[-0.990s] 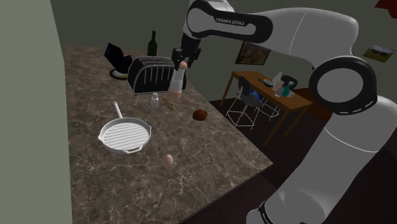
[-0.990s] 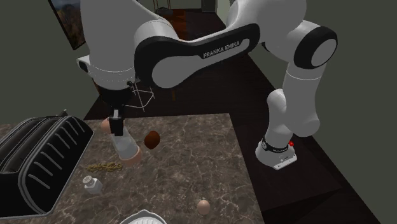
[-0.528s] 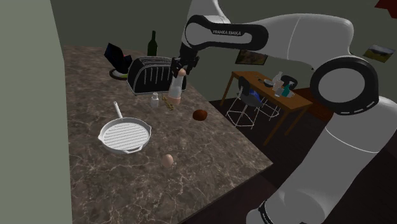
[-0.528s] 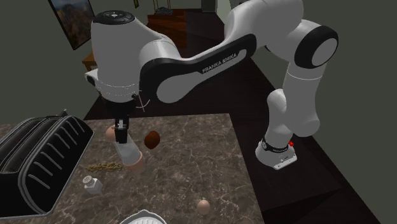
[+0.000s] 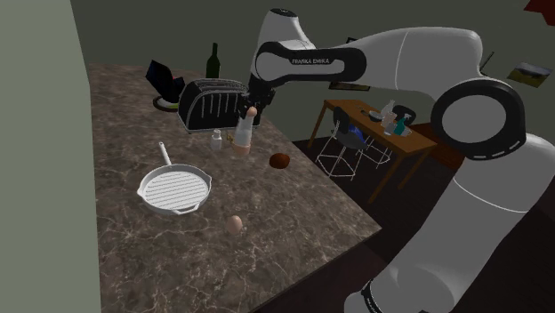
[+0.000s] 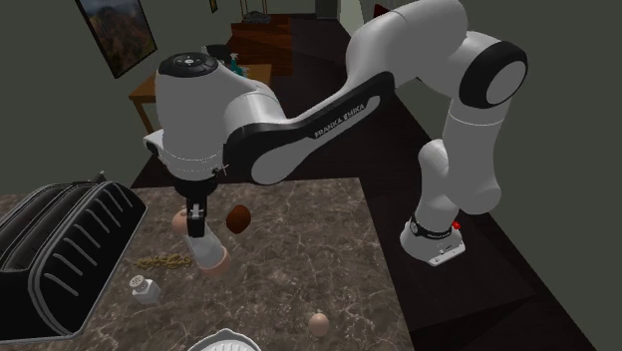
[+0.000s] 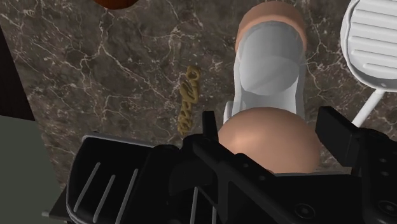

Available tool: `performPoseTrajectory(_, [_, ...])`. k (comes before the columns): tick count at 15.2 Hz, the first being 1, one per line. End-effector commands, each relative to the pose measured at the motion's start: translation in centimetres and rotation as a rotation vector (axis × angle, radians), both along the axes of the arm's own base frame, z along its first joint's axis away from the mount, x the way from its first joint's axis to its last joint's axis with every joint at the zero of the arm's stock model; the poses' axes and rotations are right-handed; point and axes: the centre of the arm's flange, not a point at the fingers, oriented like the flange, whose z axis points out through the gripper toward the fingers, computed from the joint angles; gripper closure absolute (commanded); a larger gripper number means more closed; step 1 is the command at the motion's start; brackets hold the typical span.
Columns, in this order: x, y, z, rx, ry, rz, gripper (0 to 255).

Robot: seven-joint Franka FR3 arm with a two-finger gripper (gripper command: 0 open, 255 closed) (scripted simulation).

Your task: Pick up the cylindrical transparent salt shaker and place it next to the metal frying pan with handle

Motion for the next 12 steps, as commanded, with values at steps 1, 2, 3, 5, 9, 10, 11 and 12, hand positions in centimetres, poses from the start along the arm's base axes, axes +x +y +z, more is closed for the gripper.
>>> performPoseTrajectory(1, [0.0,0.0,-1.2,0.0,-0.001,0.0,255])
performPoseTrajectory(2, [0.0,0.0,-1.7,0.0,-0.001,0.0,255])
performPoseTrajectory(3, [0.0,0.0,-2.2,0.0,-0.001,0.0,255])
performPoseTrajectory(5, [0.0,0.0,-3.3,0.0,-0.001,0.0,255])
performPoseTrajectory(9, [0.0,0.0,-5.4,0.0,-0.001,0.0,255])
performPoseTrajectory(10, [0.0,0.0,-5.9,0.0,-0.001,0.0,255])
performPoseTrajectory(11, [0.0,0.0,-6.4,0.0,-0.001,0.0,255])
performPoseTrajectory(12, [0.0,0.0,-7.0,0.0,-0.001,0.0,255])
